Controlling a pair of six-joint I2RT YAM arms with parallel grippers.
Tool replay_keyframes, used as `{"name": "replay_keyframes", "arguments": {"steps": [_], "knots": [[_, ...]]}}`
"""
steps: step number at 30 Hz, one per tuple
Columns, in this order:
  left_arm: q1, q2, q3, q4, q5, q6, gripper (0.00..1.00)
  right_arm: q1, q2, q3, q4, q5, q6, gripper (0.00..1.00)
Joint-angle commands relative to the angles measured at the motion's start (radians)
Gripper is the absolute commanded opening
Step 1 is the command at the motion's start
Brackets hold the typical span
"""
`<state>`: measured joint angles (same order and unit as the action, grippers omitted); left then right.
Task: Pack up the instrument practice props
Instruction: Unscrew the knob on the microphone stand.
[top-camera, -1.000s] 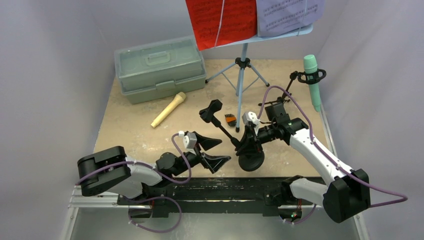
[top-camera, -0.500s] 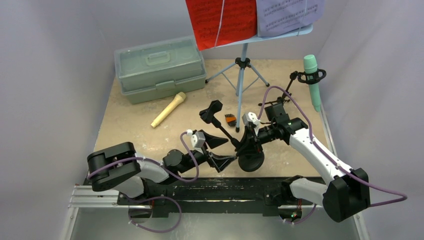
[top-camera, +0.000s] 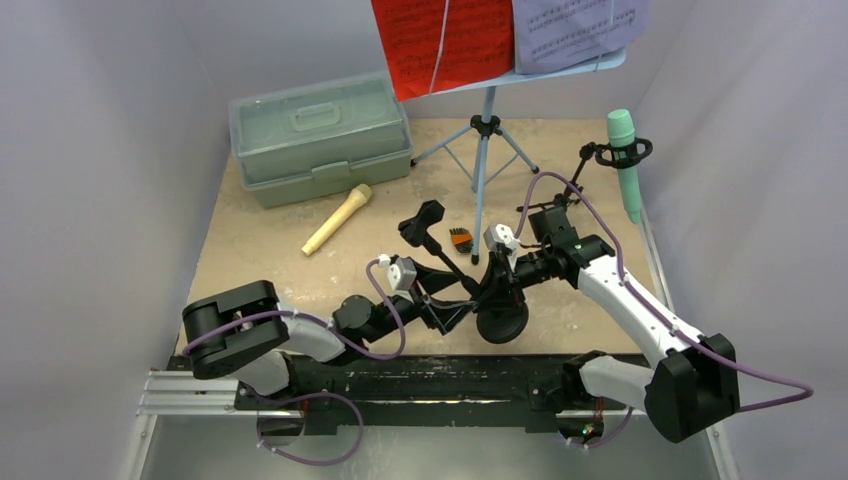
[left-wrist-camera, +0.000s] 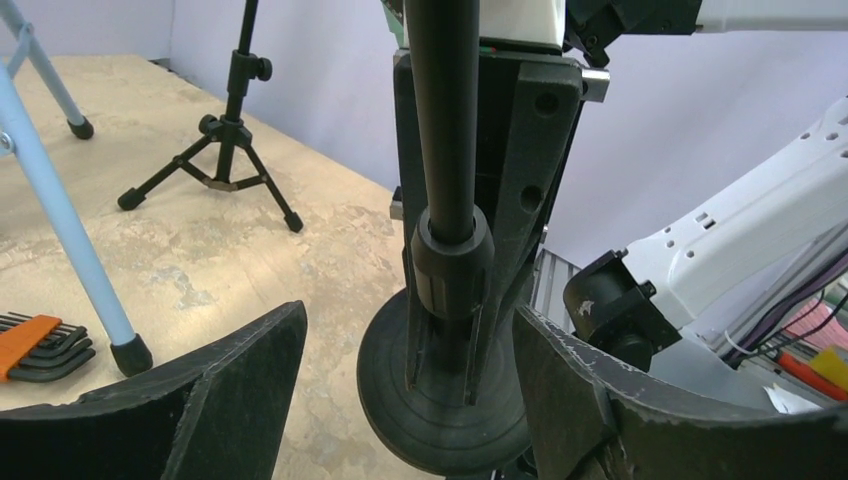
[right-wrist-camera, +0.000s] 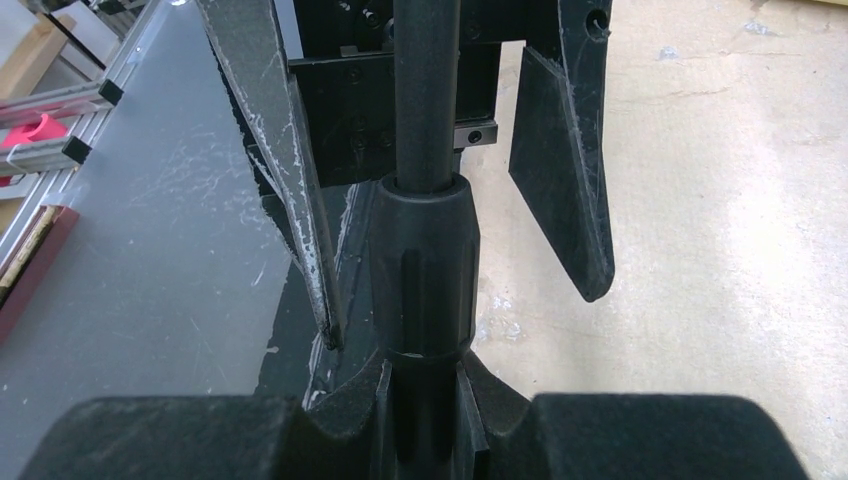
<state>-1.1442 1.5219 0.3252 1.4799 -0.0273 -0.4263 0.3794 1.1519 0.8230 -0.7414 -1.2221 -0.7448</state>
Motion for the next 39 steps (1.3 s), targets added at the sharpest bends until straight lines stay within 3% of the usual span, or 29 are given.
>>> {"name": "replay_keyframes", "arguments": {"steps": [1, 10, 12, 15, 19, 22, 24, 26, 28, 29, 30, 36, 38, 39], "knots": [[0.000, -0.029, 0.043, 0.298, -0.039, 0.001, 0.73, 0.001, -0.001, 0.024, 0.016, -0.056, -0.008, 0.00], [0.000, -0.007, 0.073, 0.298, -0.063, -0.026, 0.62, 0.001, -0.001, 0.022, 0.022, -0.053, 0.000, 0.00], [0.000, -0.009, 0.076, 0.298, -0.073, -0.033, 0.46, 0.001, -0.001, 0.022, 0.023, -0.051, 0.002, 0.00], [0.000, -0.013, 0.075, 0.298, -0.093, -0.053, 0.00, 0.002, -0.001, 0.021, 0.030, -0.046, 0.010, 0.00], [-0.016, -0.034, 0.061, 0.276, -0.190, -0.125, 0.00, 0.002, -0.004, 0.014, 0.073, -0.006, 0.053, 0.00], [-0.105, -0.109, 0.072, 0.086, -0.437, -0.158, 0.00, 0.001, -0.009, 0.000, 0.156, 0.060, 0.148, 0.00], [-0.191, -0.175, 0.126, -0.154, -0.713, -0.235, 0.00, 0.002, -0.015, -0.012, 0.219, 0.105, 0.215, 0.00], [-0.245, -0.227, 0.225, -0.547, -0.970, -0.465, 0.00, 0.001, -0.020, -0.027, 0.270, 0.149, 0.272, 0.00], [-0.254, -0.234, 0.415, -1.061, -1.033, -0.786, 0.00, 0.001, -0.025, -0.036, 0.305, 0.189, 0.310, 0.00], [-0.257, -0.222, 0.485, -1.235, -1.047, -0.870, 0.00, 0.002, -0.027, -0.039, 0.316, 0.198, 0.321, 0.00], [-0.265, -0.210, 0.520, -1.307, -1.057, -0.897, 0.00, 0.001, -0.027, -0.042, 0.325, 0.205, 0.332, 0.00], [-0.282, -0.230, 0.464, -1.139, -1.035, -0.784, 0.00, 0.001, -0.029, -0.044, 0.334, 0.208, 0.344, 0.00], [-0.282, -0.244, 0.455, -1.123, -1.009, -0.737, 0.10, 0.001, -0.029, -0.043, 0.331, 0.201, 0.344, 0.00], [-0.282, -0.258, 0.448, -1.110, -0.996, -0.687, 0.21, 0.002, -0.028, -0.042, 0.329, 0.197, 0.342, 0.00]]}}
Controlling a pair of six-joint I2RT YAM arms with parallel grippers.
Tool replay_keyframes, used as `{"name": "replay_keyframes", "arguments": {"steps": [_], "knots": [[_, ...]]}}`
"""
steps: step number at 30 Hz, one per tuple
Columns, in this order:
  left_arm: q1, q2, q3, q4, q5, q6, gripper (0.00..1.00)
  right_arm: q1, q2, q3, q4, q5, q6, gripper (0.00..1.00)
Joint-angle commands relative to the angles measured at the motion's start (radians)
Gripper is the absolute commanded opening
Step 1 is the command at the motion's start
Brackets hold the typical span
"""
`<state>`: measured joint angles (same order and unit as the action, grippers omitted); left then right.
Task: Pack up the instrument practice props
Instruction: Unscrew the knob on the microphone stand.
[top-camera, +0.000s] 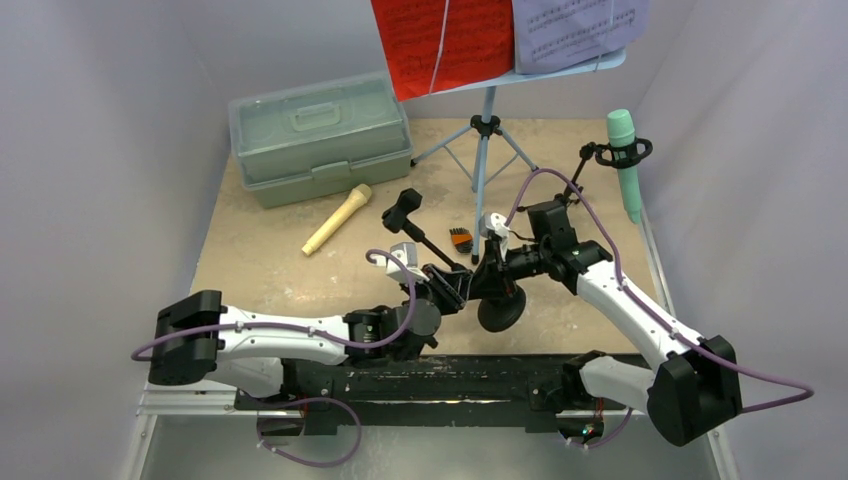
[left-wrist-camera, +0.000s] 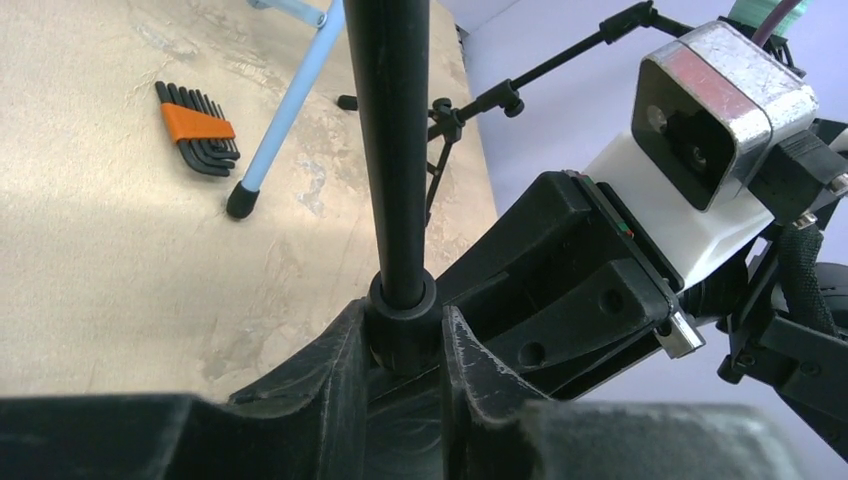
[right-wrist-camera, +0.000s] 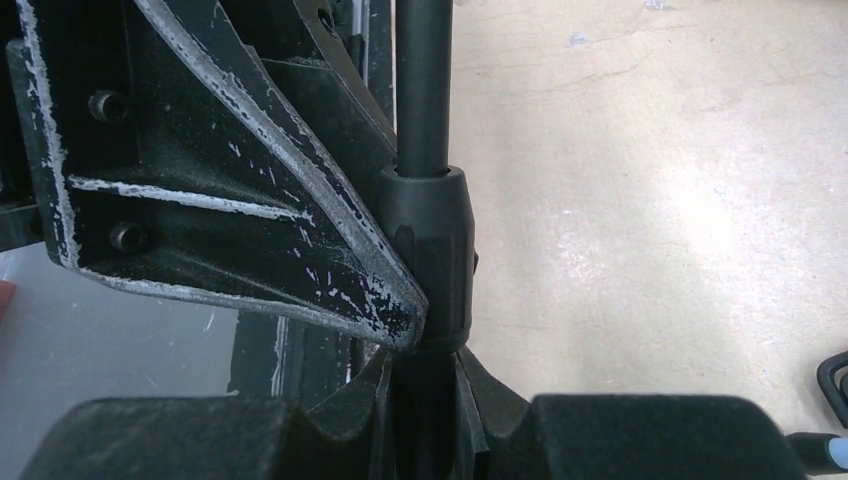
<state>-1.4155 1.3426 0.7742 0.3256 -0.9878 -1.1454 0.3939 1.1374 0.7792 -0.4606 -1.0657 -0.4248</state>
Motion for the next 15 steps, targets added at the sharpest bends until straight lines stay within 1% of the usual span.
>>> {"name": "replay_keyframes", "arguments": {"steps": [1, 2, 3, 4, 5, 6, 7, 9, 10, 15], "knots": [[-0.011, -0.090, -0.010, 0.051, -0.018, 0.072, 0.36, -0.012, -0.012, 0.004, 0.046, 0.035, 0.019, 0.00], [-0.011, -0.103, -0.016, 0.065, -0.004, 0.125, 0.52, -0.013, -0.013, 0.005, 0.042, 0.032, 0.017, 0.00], [-0.011, -0.118, -0.043, 0.107, 0.048, 0.206, 0.62, -0.013, -0.013, 0.007, 0.039, 0.025, 0.013, 0.00], [-0.011, -0.138, -0.077, 0.162, 0.096, 0.285, 0.69, -0.013, -0.013, 0.007, 0.033, 0.020, 0.008, 0.00], [-0.011, -0.161, -0.117, 0.235, 0.178, 0.381, 0.78, -0.013, -0.013, 0.010, 0.026, 0.013, 0.001, 0.00], [-0.010, -0.182, -0.167, 0.309, 0.259, 0.478, 0.85, -0.013, -0.012, 0.013, 0.014, 0.005, -0.009, 0.00], [-0.010, -0.208, -0.210, 0.366, 0.312, 0.533, 0.88, -0.013, -0.013, 0.016, 0.003, -0.003, -0.022, 0.00], [-0.008, -0.257, -0.291, 0.443, 0.385, 0.577, 0.92, -0.014, -0.011, 0.022, -0.025, -0.022, -0.054, 0.00], [-0.008, -0.281, -0.330, 0.489, 0.417, 0.593, 0.93, -0.014, -0.012, 0.023, -0.033, -0.029, -0.069, 0.00], [0.015, -0.380, -0.457, 0.603, 0.522, 0.628, 0.94, -0.014, -0.010, 0.031, -0.063, -0.063, -0.111, 0.00]]}}
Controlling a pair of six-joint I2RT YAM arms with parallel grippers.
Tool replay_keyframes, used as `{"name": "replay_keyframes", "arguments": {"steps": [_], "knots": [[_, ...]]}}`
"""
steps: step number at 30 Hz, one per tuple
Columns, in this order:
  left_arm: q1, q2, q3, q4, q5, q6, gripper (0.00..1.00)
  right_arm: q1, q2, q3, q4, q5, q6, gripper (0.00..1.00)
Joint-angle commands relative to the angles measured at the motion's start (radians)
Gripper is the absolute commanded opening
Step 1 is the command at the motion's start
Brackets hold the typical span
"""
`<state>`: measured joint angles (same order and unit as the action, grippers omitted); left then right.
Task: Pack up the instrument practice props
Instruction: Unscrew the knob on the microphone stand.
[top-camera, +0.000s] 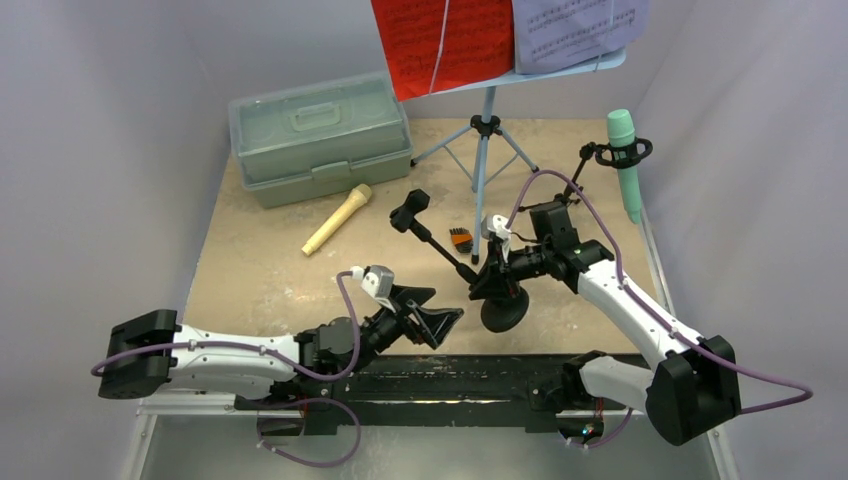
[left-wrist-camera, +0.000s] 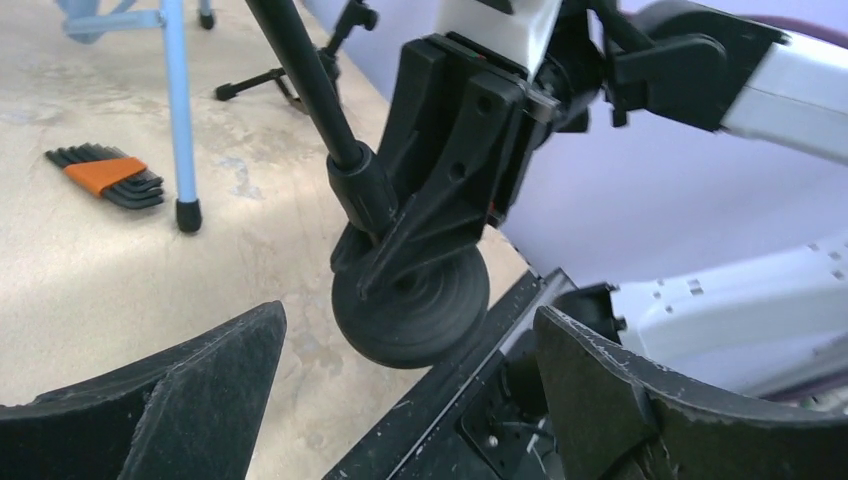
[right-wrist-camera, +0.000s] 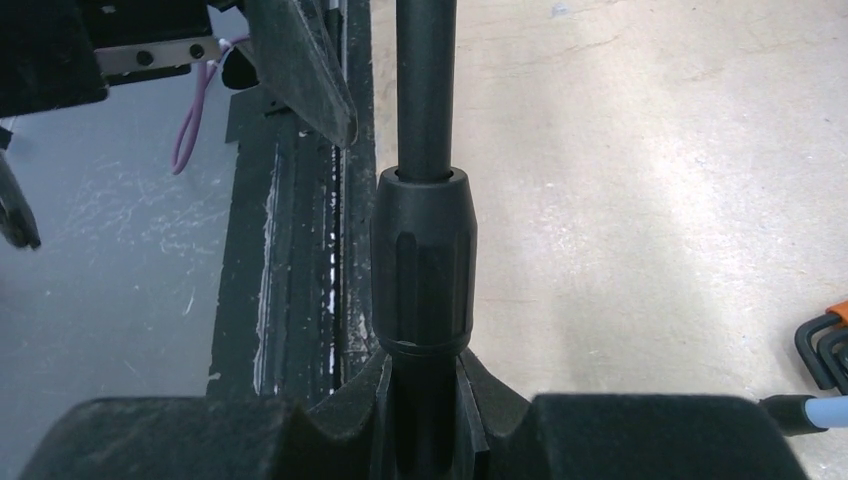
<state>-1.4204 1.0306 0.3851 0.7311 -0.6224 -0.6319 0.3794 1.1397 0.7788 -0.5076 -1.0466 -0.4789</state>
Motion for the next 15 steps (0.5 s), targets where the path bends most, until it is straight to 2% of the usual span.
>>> {"name": "replay_keyframes", "arguments": {"steps": [1, 5, 7, 15], "knots": [[0.035, -0.076, -0.086, 0.222, 0.181, 0.113, 0.94, 0.000, -0.011, 0.032, -0.026, -0.093, -0.064, 0.00], [0.129, -0.072, -0.143, 0.303, 0.302, 0.077, 0.94, 0.000, -0.009, 0.038, -0.056, -0.122, -0.099, 0.00], [0.169, -0.048, -0.168, 0.366, 0.360, 0.054, 1.00, 0.000, -0.007, 0.041, -0.074, -0.133, -0.118, 0.00], [0.213, 0.067, -0.224, 0.591, 0.413, 0.029, 1.00, -0.001, -0.002, 0.051, -0.119, -0.145, -0.174, 0.00]]}}
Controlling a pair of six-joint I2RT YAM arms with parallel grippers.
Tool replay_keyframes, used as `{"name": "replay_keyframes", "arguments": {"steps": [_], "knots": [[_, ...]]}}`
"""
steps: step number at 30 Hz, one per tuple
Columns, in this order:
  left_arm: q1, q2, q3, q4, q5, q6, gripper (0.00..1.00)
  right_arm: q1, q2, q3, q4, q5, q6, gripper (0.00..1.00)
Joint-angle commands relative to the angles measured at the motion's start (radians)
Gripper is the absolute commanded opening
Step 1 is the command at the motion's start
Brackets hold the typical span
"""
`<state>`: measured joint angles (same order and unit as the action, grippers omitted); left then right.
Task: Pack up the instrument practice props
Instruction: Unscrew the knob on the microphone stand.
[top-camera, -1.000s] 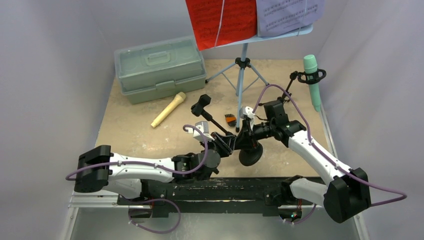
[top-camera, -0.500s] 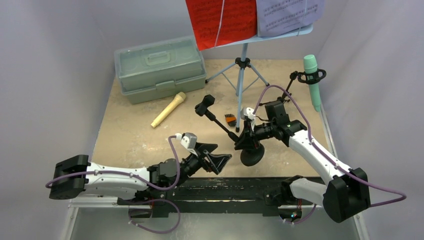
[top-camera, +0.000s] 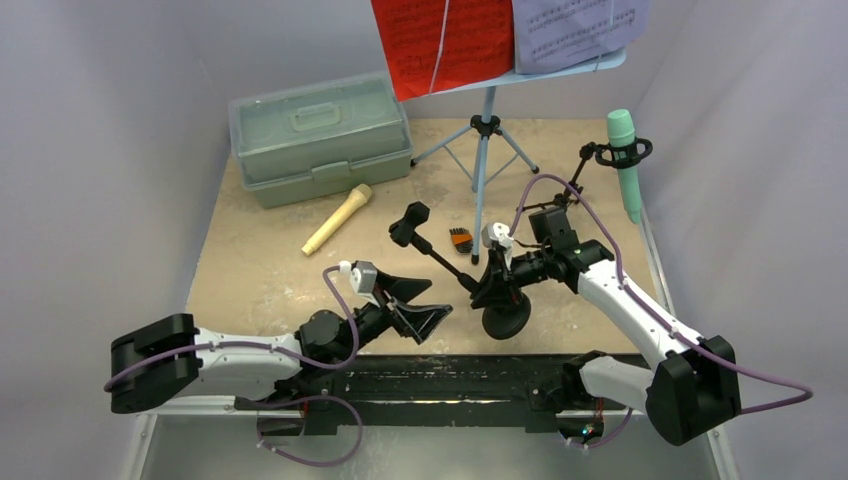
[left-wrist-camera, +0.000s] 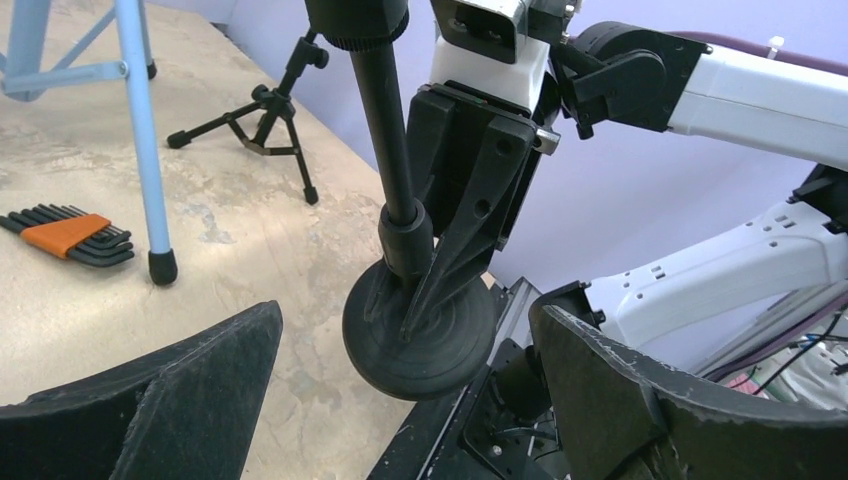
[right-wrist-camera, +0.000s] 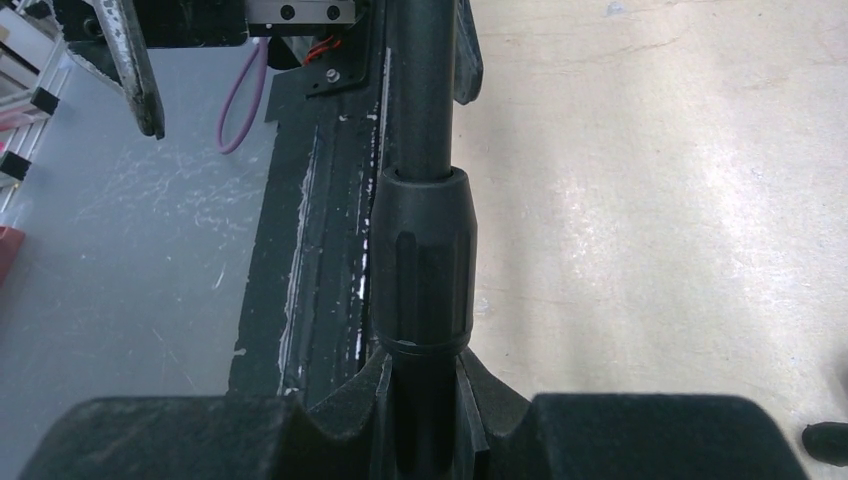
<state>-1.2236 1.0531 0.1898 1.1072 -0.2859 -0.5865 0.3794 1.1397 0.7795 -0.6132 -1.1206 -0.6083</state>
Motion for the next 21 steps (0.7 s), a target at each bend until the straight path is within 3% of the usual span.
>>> {"name": "replay_keyframes", "arguments": {"steps": [1, 7, 21], "knots": [[0.021, 0.063, -0.040, 0.262, 0.086, -0.020, 1.00, -0.002, 0.000, 0.051, -0.016, -0.070, -0.047, 0.00], [0.045, 0.191, -0.055, 0.458, 0.153, -0.039, 1.00, -0.002, 0.006, 0.053, -0.029, -0.070, -0.060, 0.00], [0.068, 0.288, -0.027, 0.513, 0.155, -0.014, 1.00, -0.001, 0.009, 0.055, -0.034, -0.068, -0.067, 0.00]]}}
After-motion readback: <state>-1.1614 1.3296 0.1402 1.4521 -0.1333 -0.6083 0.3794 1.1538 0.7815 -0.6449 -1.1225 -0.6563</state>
